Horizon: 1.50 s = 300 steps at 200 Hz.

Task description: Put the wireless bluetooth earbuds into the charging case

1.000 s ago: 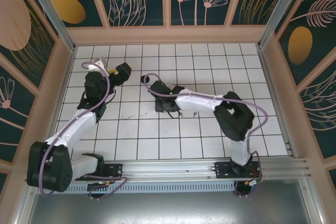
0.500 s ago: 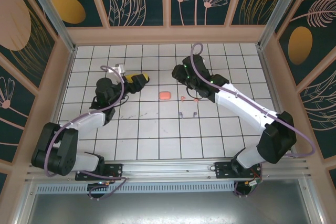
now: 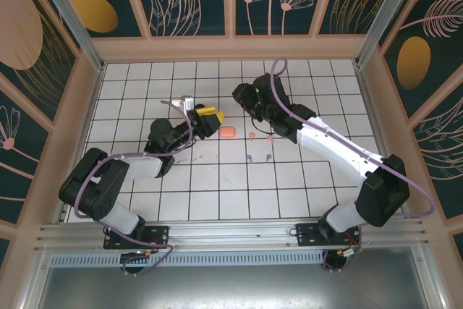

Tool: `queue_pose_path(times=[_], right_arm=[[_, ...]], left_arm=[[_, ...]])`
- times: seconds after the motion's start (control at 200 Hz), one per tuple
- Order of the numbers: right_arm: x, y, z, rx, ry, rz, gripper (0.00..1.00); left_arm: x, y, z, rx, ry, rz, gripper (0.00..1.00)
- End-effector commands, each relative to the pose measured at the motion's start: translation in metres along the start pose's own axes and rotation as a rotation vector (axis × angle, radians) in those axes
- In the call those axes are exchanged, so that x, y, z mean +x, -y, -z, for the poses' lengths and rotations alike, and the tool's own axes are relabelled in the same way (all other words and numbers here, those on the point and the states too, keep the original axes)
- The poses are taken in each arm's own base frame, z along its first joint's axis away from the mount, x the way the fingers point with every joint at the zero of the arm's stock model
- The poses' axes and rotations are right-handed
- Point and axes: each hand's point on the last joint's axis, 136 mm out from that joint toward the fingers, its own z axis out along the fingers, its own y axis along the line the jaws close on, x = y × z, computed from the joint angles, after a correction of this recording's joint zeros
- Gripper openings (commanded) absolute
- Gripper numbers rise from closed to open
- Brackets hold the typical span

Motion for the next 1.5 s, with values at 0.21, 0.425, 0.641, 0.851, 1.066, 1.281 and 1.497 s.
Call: queue_pose_path(times=[0.21, 0.425, 0.641, 0.851, 1.066, 1.281, 1.497], right_arm=[[0.009, -0.026, -0.003, -0.087, -0.017, -0.044, 0.35], [0.017, -0.032, -0.007, -0.099, -0.036, -0.048, 0.35], [0.022, -0.037, -0.008, -0.113, -0.047, -0.052, 0.34], [0.028, -0.044, -0.010, -0.132, -0.067, -0.052, 0.34], [0.033, -0.049, -0.010, -0.140, -0.074, -0.050, 0.34], [0.035, -0.050, -0.010, -0.145, -0.080, -0.054, 0.34], [0.037, -0.052, -0.009, -0.153, -0.085, -0.054, 0.34]], left_arm=[[-0.016, 0.028, -0.018, 0.147, 0.061, -0.033, 0.63], [-0.020, 0.032, -0.024, 0.176, 0.077, -0.033, 0.60], [-0.021, 0.033, -0.028, 0.183, 0.082, -0.031, 0.57], [-0.025, 0.035, -0.030, 0.195, 0.095, -0.029, 0.53], [-0.023, 0.028, -0.032, 0.182, 0.108, -0.015, 0.48], [-0.026, 0.025, -0.033, 0.176, 0.131, -0.008, 0.41], [-0.031, 0.024, -0.033, 0.184, 0.166, 0.005, 0.37]])
